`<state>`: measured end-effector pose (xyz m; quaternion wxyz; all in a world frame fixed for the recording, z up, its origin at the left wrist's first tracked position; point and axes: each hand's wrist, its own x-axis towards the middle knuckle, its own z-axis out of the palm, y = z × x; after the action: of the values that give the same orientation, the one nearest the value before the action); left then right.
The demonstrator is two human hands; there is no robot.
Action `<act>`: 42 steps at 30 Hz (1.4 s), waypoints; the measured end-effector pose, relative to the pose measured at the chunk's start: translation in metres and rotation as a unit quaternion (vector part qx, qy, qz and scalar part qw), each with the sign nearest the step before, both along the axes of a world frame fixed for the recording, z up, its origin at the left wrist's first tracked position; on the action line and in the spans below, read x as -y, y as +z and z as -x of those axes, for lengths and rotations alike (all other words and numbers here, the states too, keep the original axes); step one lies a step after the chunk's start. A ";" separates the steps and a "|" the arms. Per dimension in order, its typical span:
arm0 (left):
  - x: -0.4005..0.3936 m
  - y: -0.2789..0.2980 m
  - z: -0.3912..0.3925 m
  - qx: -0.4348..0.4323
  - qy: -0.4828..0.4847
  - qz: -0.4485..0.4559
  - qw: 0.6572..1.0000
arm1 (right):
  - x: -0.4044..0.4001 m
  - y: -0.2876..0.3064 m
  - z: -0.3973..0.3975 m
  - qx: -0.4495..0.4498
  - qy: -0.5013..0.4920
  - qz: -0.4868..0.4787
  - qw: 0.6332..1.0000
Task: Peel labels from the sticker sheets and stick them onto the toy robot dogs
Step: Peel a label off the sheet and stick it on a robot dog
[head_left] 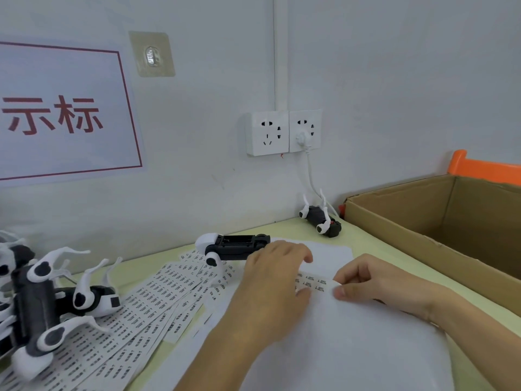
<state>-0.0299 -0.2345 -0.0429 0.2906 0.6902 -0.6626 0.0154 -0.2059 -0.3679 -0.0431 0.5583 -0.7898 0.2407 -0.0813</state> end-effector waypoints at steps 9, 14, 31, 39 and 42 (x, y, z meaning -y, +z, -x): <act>0.008 -0.040 0.031 -0.160 0.009 0.064 0.985 | -0.004 0.002 -0.002 -0.014 -0.015 0.032 0.999; 0.007 -0.045 0.032 -0.171 0.027 0.073 0.982 | -0.006 0.009 0.000 -0.098 0.010 0.070 0.993; 0.002 -0.003 0.008 -0.057 -0.013 -0.066 0.996 | -0.014 0.012 -0.007 -0.096 -0.013 0.039 0.995; -0.002 0.002 0.000 -0.050 -0.026 -0.098 0.994 | -0.014 0.009 -0.009 -0.056 -0.036 0.014 0.998; 0.000 0.000 0.004 -0.057 -0.015 -0.077 0.995 | -0.016 0.007 -0.012 -0.037 -0.055 0.017 0.998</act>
<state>-0.0338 -0.2346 -0.0427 0.2745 0.7000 -0.6545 -0.0792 -0.1942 -0.3521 -0.0362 0.5299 -0.7875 0.3024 -0.0867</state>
